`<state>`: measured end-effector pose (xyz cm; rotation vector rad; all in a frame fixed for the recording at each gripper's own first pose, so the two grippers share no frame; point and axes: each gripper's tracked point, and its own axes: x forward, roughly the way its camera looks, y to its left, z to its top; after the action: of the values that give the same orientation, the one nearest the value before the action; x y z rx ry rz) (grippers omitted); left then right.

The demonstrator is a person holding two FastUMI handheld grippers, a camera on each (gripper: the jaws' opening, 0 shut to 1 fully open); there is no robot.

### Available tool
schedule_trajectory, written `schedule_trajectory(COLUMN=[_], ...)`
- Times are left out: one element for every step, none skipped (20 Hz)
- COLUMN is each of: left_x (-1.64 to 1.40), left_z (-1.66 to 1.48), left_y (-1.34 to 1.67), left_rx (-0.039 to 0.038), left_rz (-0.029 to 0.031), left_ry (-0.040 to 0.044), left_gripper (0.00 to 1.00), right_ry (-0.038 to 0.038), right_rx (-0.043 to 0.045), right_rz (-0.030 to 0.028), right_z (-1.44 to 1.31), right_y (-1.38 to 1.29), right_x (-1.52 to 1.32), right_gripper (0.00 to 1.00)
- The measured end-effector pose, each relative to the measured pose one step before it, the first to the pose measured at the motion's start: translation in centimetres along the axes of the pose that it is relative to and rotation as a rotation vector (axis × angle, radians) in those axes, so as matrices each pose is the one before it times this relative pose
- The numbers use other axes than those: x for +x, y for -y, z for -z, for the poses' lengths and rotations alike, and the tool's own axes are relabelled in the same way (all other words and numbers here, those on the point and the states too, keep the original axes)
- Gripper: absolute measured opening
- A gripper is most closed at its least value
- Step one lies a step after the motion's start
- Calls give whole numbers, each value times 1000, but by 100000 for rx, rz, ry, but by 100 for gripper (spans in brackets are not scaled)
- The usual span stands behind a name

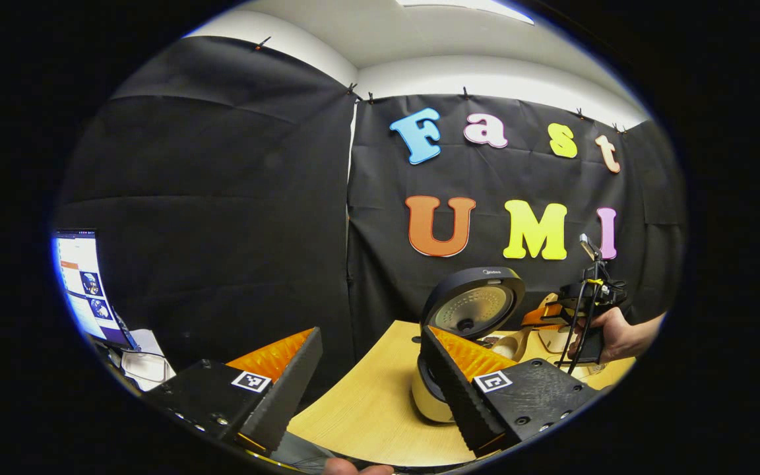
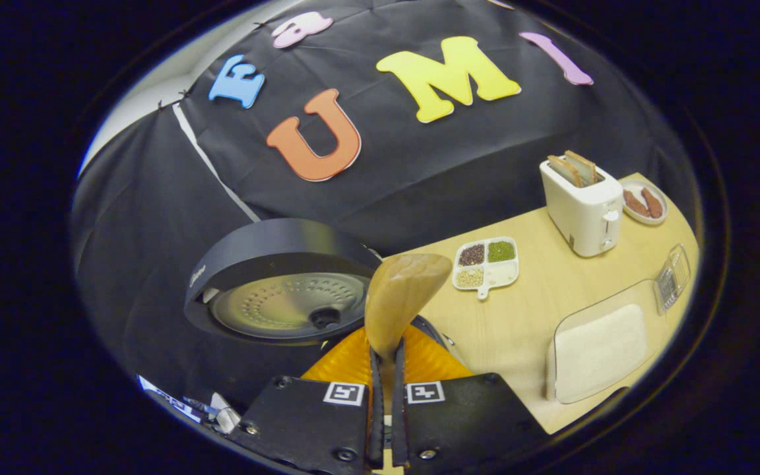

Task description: Close the left gripper, press the button to open the rice cooker; take a wooden spoon from the chopstick holder with the right hand, scoop a spoonful of rice and pour it into the rice cooker, then put the wooden spoon back into the chopstick holder.

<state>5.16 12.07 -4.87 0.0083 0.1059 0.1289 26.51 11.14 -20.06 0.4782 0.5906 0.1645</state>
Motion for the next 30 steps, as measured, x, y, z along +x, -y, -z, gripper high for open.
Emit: schedule_trajectory(left_x=[-71, 12, -206, -484, -309, -72, 171, 100, 35, -68, -5, -39, 86, 20, -28, 89, -85, -83, 41, -30, 43, 278, 30, -84, 115, -72, 108, -84, 64, -53], left_z=[233, 235, 122, -33, 112, 216, 63, 29, 54, -73, -68, -69, 178, 224, 218, 84, -50, 24, 178, 94, 30, 39, 209, 1, 101, 118, -56, -128, -35, -78], left_y=[-560, -491, -312, -191, -169, -91, -125, -113, -220, -201, -92, -28, -53, -68, -126, -93, -123, -57, 115, 22, 26, 14, 119, 235, 318, 15, 68, -106, 65, 118], left_rx=[-461, -1514, -1968, -1642, -1176, -846, -396, 35, 185, 3, -131, -114, -159, -256, -290, -346, -365, -429, -284, -55, 100, 40, -243, -690, -493, 26, 95, 157, 107, 77], left_rz=[-972, -862, -117, 383, 777, 644, 924, 847, 740, 613, 699, 775, 727, 864, 674, 493, 337, 322, 442, 396, 269, 323, 346, 715, 635, -23, 282, 442, 233, 508], left_ry=[-404, -655, -719, -414, -567, -322, -212, -85, 158, 88, 42, -23, -108, -394, -442, -396, -232, -278, -168, -162, -257, -176, -96, 216, -374, -567, -41, 244, 244, 45], left_gripper=[96, 96, 96, 96, 96, 95, 95, 95, 95, 94, 94, 95, 95, 95, 95, 95, 95, 95, 95, 95, 95, 95, 95, 95, 95, 95, 95, 95, 95, 95], right_ry=[959, 1137, 1155, 1212, 1469, 1721, 1977, 2068, 1960, 1768, 1528, 1182, 907, 1170, 1238, 1141, 1292, 1316, 1559, 1649, 1829, 1714, 1450, 1171, 497, 183, 121, 157, 163, 42], right_rx=[-3220, -3287, -3680, -4076, -4467, -4959, -5463, -5841, -6094, -5751, -4840, -4254, -3583, -2408, -2945, -3368, -3768, -4018, -4061, -4137, -4215, -3891, -3000, -1603, 142, 1176, 1894, 2250, 2139, 1922], right_rz=[524, 673, 771, 450, 664, 881, 1402, 1201, 715, 238, -56, 341, 809, 885, 343, 476, 420, -13, -133, -143, -67, -128, -216, -543, -758, -885, -522, -232, -333, -456], right_z=[-28, -91, -242, -103, -200, -278, -400, -314, -334, -120, -253, 63, -128, -118, -194, -147, -228, -325, -279, -378, -438, -311, -302, -281, -163, -1, -218, -127, -104, -250], right_y=[-248, -343, -304, -546, -424, -291, -277, -325, -532, -648, -611, -450, -284, -366, -403, -336, -362, -493, -491, -442, -410, -486, -400, -255, -272, -130, 44, 179, 147, 263], right_x=[-61, -154, -235, -247, -187, -215, -220, -145, -138, -272, -164, 27, -96, -84, -73, -25, -165, -171, -243, -70, -164, -4, -159, -450, -237, 134, -37, -82, -85, -53], right_gripper=[10, 10, 10, 10, 10, 10, 10, 10, 10, 10, 10, 10, 10, 10, 10, 10, 10, 10, 14, 10, 14, 10, 10, 10, 10, 7, 10, 7, 7, 8])
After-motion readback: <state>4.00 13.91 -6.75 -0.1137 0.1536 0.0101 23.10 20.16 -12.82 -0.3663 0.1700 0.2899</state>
